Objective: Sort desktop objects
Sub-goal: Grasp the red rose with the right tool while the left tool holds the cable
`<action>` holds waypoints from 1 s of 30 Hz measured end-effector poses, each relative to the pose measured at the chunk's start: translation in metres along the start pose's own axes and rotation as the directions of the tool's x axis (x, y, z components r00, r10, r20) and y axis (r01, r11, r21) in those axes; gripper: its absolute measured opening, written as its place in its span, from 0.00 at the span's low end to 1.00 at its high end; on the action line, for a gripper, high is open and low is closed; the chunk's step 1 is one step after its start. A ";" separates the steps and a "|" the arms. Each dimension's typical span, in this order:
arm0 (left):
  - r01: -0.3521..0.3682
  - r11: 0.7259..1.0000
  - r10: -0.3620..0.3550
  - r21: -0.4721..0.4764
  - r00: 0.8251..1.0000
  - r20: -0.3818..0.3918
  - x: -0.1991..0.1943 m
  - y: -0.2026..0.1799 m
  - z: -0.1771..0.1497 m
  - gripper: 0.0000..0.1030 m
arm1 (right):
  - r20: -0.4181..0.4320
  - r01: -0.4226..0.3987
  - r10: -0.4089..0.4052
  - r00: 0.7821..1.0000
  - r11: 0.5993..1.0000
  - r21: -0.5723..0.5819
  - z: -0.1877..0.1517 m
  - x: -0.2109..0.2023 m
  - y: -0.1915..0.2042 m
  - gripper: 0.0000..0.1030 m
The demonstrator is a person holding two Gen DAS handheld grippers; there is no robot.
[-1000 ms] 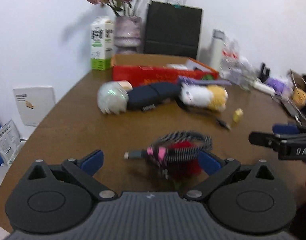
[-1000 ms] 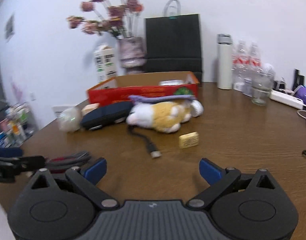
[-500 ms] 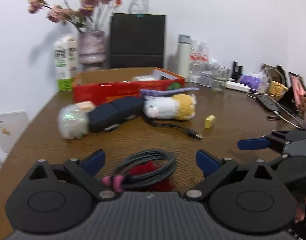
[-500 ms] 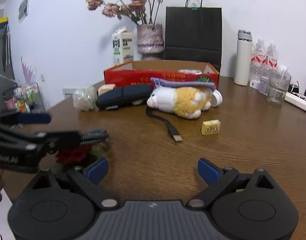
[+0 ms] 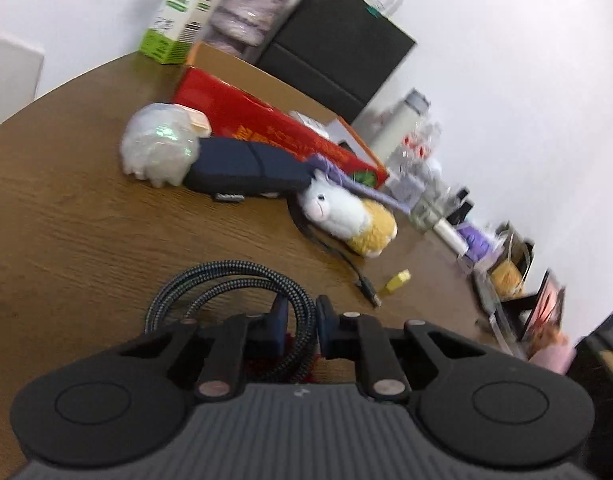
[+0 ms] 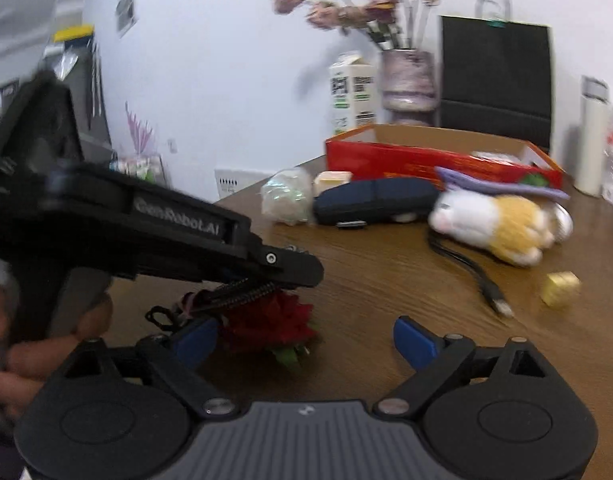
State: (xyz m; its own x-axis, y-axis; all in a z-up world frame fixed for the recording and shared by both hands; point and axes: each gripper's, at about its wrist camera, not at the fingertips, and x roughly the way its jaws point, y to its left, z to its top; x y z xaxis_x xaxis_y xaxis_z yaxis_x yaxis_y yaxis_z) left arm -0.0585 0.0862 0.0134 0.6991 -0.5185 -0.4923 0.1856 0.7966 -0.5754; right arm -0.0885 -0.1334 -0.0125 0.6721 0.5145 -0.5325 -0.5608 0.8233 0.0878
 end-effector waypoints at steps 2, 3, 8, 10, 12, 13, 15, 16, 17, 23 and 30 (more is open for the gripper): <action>0.057 0.998 -0.057 -0.030 0.998 0.025 -0.008 0.005 0.003 0.15 | -0.022 -0.028 0.028 0.999 1.000 -0.007 0.006 0.014 0.008 0.67; 0.071 0.997 -0.070 -0.036 0.997 0.036 -0.010 0.006 0.005 0.15 | -0.036 -0.053 0.054 0.998 0.999 0.004 0.009 0.021 0.010 0.44; -0.025 1.000 0.024 0.009 0.996 0.083 -0.022 0.004 0.010 0.13 | -0.065 0.006 -0.008 0.998 0.999 -0.032 0.011 0.029 0.021 0.37; -0.061 0.997 0.057 0.042 0.995 0.079 -0.025 0.005 0.009 0.13 | -0.061 0.046 -0.047 0.997 0.999 -0.018 0.006 0.022 0.013 0.38; -0.049 0.996 0.045 0.071 0.997 0.058 -0.025 0.003 0.004 0.14 | -0.056 0.103 -0.103 0.993 0.995 -0.004 0.000 0.011 0.000 0.38; -0.039 0.996 0.035 0.081 0.998 0.047 -0.024 0.001 0.000 0.14 | -0.057 0.122 -0.121 0.991 0.992 0.016 -0.004 0.004 -0.009 0.38; -0.033 0.992 0.032 0.122 0.999 0.011 -0.015 -0.008 -0.012 0.15 | -0.059 0.153 -0.149 0.987 0.986 0.064 -0.008 -0.007 -0.026 0.38; -0.040 0.988 0.040 0.147 0.999 0.001 -0.011 -0.013 -0.017 0.16 | -0.060 0.168 -0.163 0.985 0.983 0.078 -0.010 -0.010 -0.033 0.38; -0.036 0.984 0.038 0.174 0.999 -0.005 -0.007 -0.018 -0.022 0.23 | -0.061 0.182 -0.178 0.982 0.979 0.087 -0.011 -0.014 -0.037 0.38; 0.074 0.952 -0.074 0.297 0.997 -0.011 -0.002 -0.051 -0.036 0.65 | -0.048 0.181 -0.178 0.983 0.980 0.085 -0.018 -0.024 -0.045 0.37; -0.053 0.906 0.058 0.419 0.998 -0.001 0.005 -0.059 -0.052 0.69 | -0.041 0.139 -0.134 0.990 0.981 0.139 -0.018 -0.034 -0.056 0.35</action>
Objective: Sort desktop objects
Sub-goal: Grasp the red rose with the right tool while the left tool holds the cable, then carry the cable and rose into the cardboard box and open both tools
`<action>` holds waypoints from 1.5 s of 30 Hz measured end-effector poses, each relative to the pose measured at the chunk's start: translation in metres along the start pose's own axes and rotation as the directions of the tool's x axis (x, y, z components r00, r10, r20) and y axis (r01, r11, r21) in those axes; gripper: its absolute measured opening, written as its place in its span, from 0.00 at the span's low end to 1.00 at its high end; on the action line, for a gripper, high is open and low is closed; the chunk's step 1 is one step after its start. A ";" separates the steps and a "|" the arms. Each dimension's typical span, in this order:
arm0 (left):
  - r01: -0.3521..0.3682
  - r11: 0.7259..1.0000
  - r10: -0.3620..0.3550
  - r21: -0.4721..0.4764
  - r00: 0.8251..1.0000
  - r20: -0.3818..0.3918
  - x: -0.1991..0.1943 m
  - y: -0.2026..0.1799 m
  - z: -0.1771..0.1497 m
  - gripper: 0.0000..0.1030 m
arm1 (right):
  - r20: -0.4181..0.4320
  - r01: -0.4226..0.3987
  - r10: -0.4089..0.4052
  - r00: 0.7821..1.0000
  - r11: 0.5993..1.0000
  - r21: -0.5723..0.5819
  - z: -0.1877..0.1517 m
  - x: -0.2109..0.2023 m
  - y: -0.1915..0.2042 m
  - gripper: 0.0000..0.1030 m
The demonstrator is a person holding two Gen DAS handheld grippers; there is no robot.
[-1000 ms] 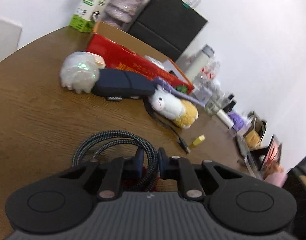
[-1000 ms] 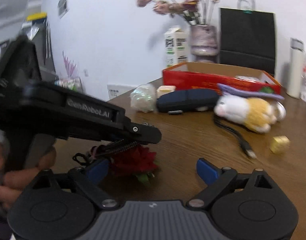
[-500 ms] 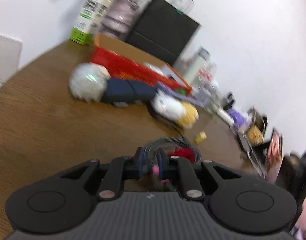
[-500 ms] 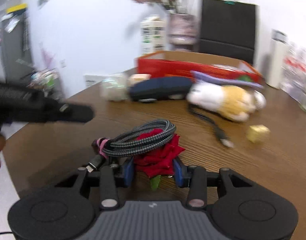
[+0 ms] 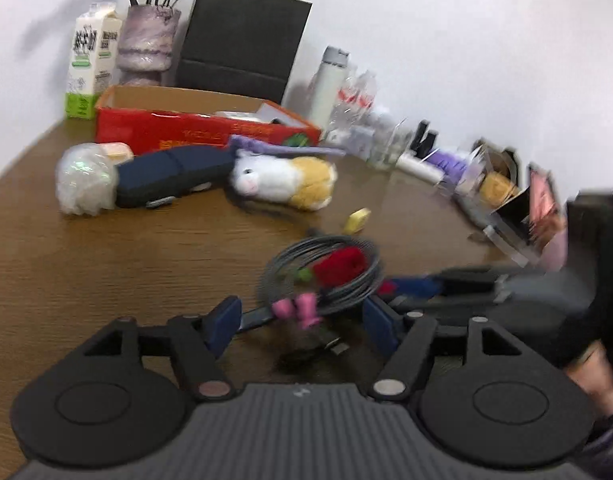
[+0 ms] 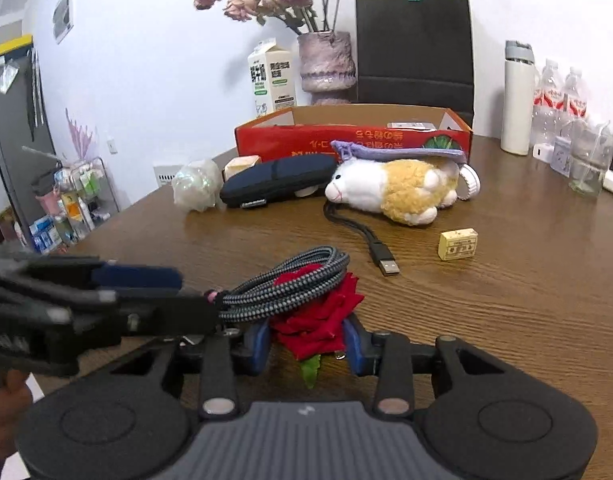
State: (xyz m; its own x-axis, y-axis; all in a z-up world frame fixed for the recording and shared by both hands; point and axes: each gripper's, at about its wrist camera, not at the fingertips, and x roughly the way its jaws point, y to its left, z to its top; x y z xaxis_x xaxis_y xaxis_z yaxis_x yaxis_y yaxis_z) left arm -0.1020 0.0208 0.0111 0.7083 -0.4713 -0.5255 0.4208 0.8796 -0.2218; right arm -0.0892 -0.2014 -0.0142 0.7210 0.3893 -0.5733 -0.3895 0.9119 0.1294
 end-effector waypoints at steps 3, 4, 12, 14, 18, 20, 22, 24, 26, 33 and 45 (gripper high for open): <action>-0.076 0.987 0.074 0.140 0.997 0.022 -0.002 -0.013 -0.007 0.77 | -0.003 -0.013 0.013 1.000 0.999 0.032 0.001 -0.001 -0.008 0.35; -0.088 0.980 0.085 0.181 0.996 0.026 -0.002 -0.018 -0.009 0.80 | -0.008 -0.020 0.020 1.000 0.999 0.039 0.001 -0.001 -0.010 0.35; -0.090 0.926 0.083 0.365 0.996 0.035 0.019 -0.046 -0.011 0.91 | 0.008 -0.055 0.055 0.998 0.997 0.052 0.008 -0.006 -0.007 0.34; -0.104 0.927 0.105 0.361 0.994 0.017 0.031 -0.046 -0.009 0.74 | 0.008 -0.068 0.067 0.998 0.996 0.052 0.008 -0.007 -0.006 0.34; -0.118 0.944 0.134 0.308 0.990 -0.032 0.040 -0.037 -0.005 0.33 | 0.020 -0.079 0.078 0.997 0.996 0.043 0.009 -0.011 -0.003 0.34; -0.146 0.948 0.160 0.284 0.987 -0.028 0.037 -0.032 -0.005 0.30 | 0.027 -0.062 0.061 0.998 0.997 0.036 0.009 -0.014 -0.003 0.34; -0.150 0.964 0.157 0.219 0.987 -0.019 0.029 -0.023 -0.002 0.26 | 0.030 -0.030 0.030 0.999 1.000 0.009 0.010 -0.016 -0.003 0.34; -0.154 0.979 0.157 0.137 0.988 -0.010 0.019 -0.012 0.002 0.24 | 0.034 0.013 -0.012 0.999 1.000 -0.018 0.010 -0.018 -0.002 0.34; -0.155 0.987 0.155 0.044 0.988 -0.005 0.011 0.001 0.007 0.23 | 0.028 0.061 -0.059 0.998 0.997 -0.053 0.009 -0.018 0.000 0.34; -0.201 0.977 0.206 -0.076 0.977 0.063 -0.012 0.017 0.020 0.19 | 0.048 0.061 -0.059 0.997 0.997 -0.043 0.008 -0.020 -0.003 0.34; -0.212 0.974 0.224 -0.083 0.960 0.170 -0.014 0.030 0.080 0.14 | 0.151 0.060 -0.061 0.987 0.998 0.013 0.045 -0.021 -0.022 0.34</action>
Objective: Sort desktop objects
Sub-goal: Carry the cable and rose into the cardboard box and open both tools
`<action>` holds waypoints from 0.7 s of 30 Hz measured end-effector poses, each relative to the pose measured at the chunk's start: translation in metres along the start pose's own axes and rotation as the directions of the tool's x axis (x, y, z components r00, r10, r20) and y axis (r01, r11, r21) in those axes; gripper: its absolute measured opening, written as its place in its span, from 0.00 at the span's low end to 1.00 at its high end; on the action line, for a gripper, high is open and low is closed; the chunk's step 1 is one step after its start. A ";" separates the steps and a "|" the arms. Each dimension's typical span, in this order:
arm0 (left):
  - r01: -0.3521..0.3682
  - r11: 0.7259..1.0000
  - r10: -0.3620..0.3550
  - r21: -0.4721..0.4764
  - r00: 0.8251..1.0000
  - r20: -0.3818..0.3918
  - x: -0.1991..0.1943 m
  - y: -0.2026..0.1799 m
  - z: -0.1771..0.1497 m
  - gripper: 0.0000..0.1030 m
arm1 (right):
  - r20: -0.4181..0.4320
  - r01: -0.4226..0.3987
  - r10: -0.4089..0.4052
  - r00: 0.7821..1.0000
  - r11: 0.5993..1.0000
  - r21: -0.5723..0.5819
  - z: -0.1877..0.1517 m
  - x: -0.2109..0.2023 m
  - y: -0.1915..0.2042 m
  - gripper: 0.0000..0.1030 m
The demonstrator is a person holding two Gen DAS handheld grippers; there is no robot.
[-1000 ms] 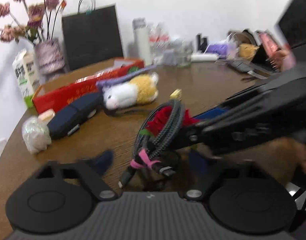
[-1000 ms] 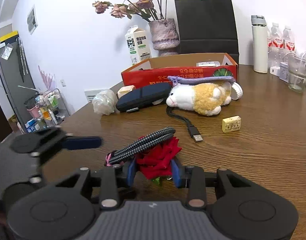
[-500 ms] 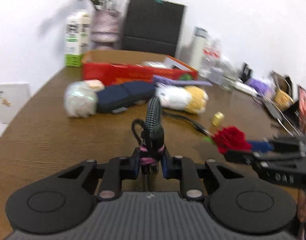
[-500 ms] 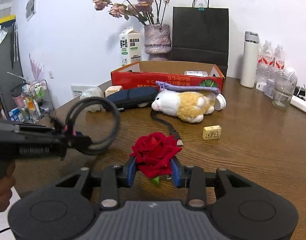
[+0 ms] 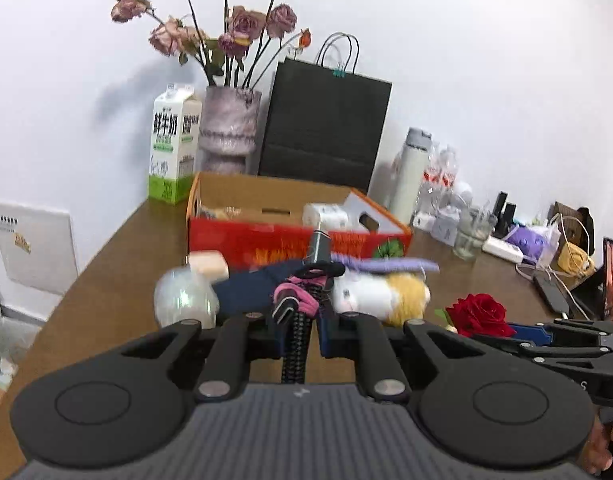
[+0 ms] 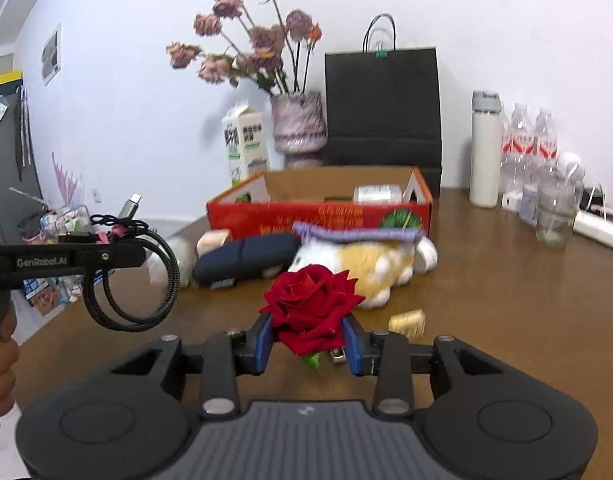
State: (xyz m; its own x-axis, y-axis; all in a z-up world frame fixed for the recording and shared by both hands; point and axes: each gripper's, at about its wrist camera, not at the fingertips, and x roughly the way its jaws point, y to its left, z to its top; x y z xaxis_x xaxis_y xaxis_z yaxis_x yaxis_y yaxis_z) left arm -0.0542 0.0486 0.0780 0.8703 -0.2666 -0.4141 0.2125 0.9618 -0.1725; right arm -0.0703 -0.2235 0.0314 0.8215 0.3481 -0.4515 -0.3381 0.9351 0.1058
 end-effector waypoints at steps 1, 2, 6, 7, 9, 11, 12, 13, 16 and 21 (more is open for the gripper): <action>0.010 1.000 -0.010 0.001 1.000 0.008 0.005 0.002 0.010 0.14 | 0.010 -0.001 0.001 1.000 1.000 -0.003 0.006 0.003 -0.001 0.34; 0.018 1.000 -0.018 0.000 1.000 0.018 0.009 0.004 0.019 0.14 | 0.017 -0.008 0.008 1.000 1.000 -0.004 0.013 0.006 -0.003 0.34; 0.043 0.999 -0.043 -0.012 0.998 0.040 0.042 0.013 0.067 0.14 | 0.063 -0.045 0.046 0.997 0.999 -0.018 0.051 0.029 -0.011 0.34; 0.049 0.999 -0.049 -0.016 0.998 0.041 0.056 0.016 0.079 0.14 | 0.073 -0.055 0.056 0.996 0.998 -0.018 0.061 0.036 -0.013 0.34; 0.046 0.998 -0.045 -0.040 0.999 0.018 0.087 0.023 0.100 0.14 | 0.084 -0.088 0.088 0.993 0.996 -0.003 0.086 0.058 -0.022 0.34; 0.049 0.996 -0.052 -0.080 0.998 -0.039 0.128 0.032 0.121 0.14 | 0.082 -0.110 0.108 0.991 0.994 0.020 0.112 0.088 -0.032 0.34; 0.053 0.994 -0.060 -0.097 0.995 -0.077 0.149 0.037 0.129 0.14 | 0.074 -0.114 0.112 0.991 0.993 0.026 0.124 0.106 -0.035 0.34; 0.045 0.993 -0.058 -0.110 0.991 -0.117 0.171 0.041 0.137 0.14 | 0.055 -0.117 0.115 0.992 0.993 0.029 0.136 0.125 -0.039 0.34; 0.006 0.992 -0.032 -0.124 0.977 -0.209 0.233 0.050 0.158 0.14 | -0.027 -0.115 0.117 0.993 0.990 0.076 0.166 0.187 -0.053 0.34; -0.043 0.991 -0.003 -0.126 0.939 -0.343 0.321 0.069 0.166 0.14 | -0.176 -0.111 0.152 0.973 0.969 0.219 0.198 0.293 -0.072 0.34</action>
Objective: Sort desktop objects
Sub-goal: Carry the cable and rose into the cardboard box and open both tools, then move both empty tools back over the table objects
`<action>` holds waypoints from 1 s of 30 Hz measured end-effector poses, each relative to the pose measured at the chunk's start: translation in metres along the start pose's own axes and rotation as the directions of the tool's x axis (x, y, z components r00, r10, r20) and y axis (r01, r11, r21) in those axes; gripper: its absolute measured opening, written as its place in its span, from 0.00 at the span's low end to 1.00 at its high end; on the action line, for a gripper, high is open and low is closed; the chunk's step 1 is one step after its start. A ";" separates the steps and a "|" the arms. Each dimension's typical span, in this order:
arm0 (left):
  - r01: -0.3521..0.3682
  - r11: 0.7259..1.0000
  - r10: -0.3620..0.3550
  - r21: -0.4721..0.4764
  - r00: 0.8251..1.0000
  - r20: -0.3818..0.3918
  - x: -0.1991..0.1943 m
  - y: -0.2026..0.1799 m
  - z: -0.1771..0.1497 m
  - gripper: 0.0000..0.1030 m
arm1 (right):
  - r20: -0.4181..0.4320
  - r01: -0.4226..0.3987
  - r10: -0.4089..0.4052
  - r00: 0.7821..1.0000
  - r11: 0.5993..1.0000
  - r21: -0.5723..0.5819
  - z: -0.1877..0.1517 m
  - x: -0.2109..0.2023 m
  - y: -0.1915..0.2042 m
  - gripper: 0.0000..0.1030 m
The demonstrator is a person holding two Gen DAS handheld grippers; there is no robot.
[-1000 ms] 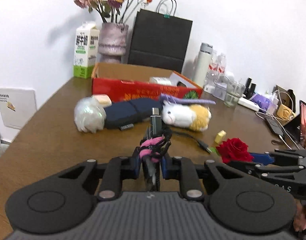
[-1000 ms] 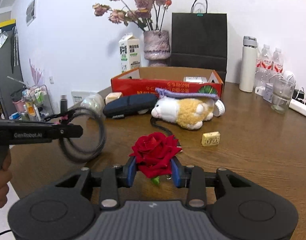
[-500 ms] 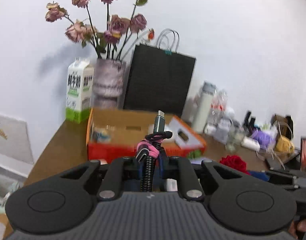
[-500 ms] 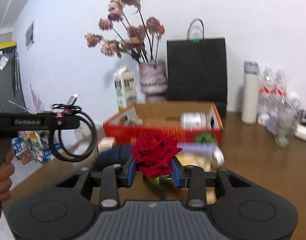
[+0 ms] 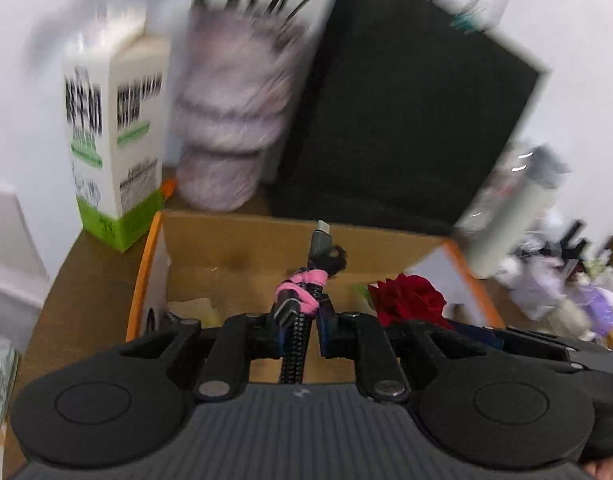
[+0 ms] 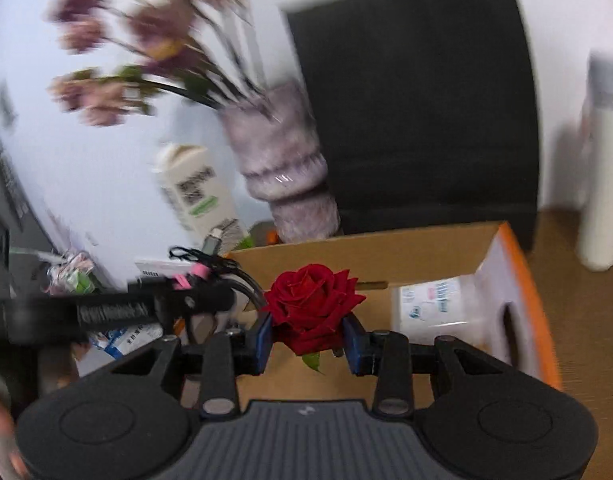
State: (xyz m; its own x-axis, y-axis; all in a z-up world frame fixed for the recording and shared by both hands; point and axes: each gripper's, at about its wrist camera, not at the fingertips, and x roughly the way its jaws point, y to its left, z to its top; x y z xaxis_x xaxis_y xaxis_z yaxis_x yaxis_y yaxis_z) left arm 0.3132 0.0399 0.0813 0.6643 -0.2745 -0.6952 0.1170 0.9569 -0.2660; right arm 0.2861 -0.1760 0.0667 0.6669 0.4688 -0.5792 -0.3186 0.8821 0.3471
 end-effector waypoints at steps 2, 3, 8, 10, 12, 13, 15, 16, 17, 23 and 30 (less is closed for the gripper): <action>-0.014 1.000 0.013 -0.016 0.998 -0.060 0.029 0.009 0.003 0.14 | -0.061 0.048 -0.049 0.997 0.999 -0.012 0.007 0.038 0.002 0.34; -0.045 0.999 0.044 -0.002 0.995 -0.093 0.041 0.011 0.003 0.15 | -0.089 0.070 -0.072 0.993 0.997 -0.021 0.007 0.054 0.002 0.34; -0.249 0.958 0.266 0.140 0.957 -0.115 0.059 0.010 0.002 0.31 | -0.177 0.109 -0.112 0.978 0.994 -0.028 0.006 0.105 0.000 0.52; -0.221 0.969 0.232 0.108 0.966 -0.110 0.049 0.014 0.003 0.45 | -0.176 0.116 -0.114 0.978 0.993 -0.001 0.006 0.109 -0.005 0.53; -0.206 0.973 0.213 0.104 0.975 -0.068 0.033 0.014 0.005 0.56 | -0.150 0.088 -0.079 0.986 0.995 0.055 0.009 0.099 -0.011 0.61; -0.212 0.970 0.219 0.116 0.974 -0.051 0.025 0.012 0.007 0.58 | -0.142 0.082 -0.072 0.987 0.994 0.070 0.013 0.095 -0.012 0.64; -0.244 0.960 0.250 0.139 0.968 -0.031 0.009 0.008 0.008 0.71 | -0.118 0.090 -0.082 0.990 0.994 0.061 0.017 0.078 -0.011 0.68; -0.252 0.956 0.257 0.149 0.966 -0.020 0.000 0.005 0.008 0.75 | -0.106 0.100 -0.095 0.990 0.994 0.043 0.019 0.070 -0.009 0.69; -0.254 0.955 0.258 0.155 0.966 -0.009 -0.008 0.000 0.008 0.82 | -0.093 0.113 -0.111 0.989 0.993 0.025 0.021 0.060 -0.007 0.72; -0.268 0.946 0.268 0.182 0.963 0.027 -0.058 -0.015 -0.017 1.00 | -0.050 0.169 -0.171 0.984 0.984 -0.053 0.010 0.000 -0.003 0.84; -0.323 0.943 0.320 0.075 0.946 0.050 -0.106 -0.013 -0.090 1.00 | -0.003 0.236 -0.237 0.971 0.968 -0.087 -0.038 -0.074 -0.005 0.84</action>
State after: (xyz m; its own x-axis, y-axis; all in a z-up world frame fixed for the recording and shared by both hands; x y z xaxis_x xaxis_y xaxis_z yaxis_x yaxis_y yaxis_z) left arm 0.1746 0.0483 0.0982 0.7030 0.0515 -0.7093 -0.0492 0.9985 0.0238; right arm 0.2127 -0.2135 0.0803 0.7216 0.2462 -0.6471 -0.2092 0.9685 0.1352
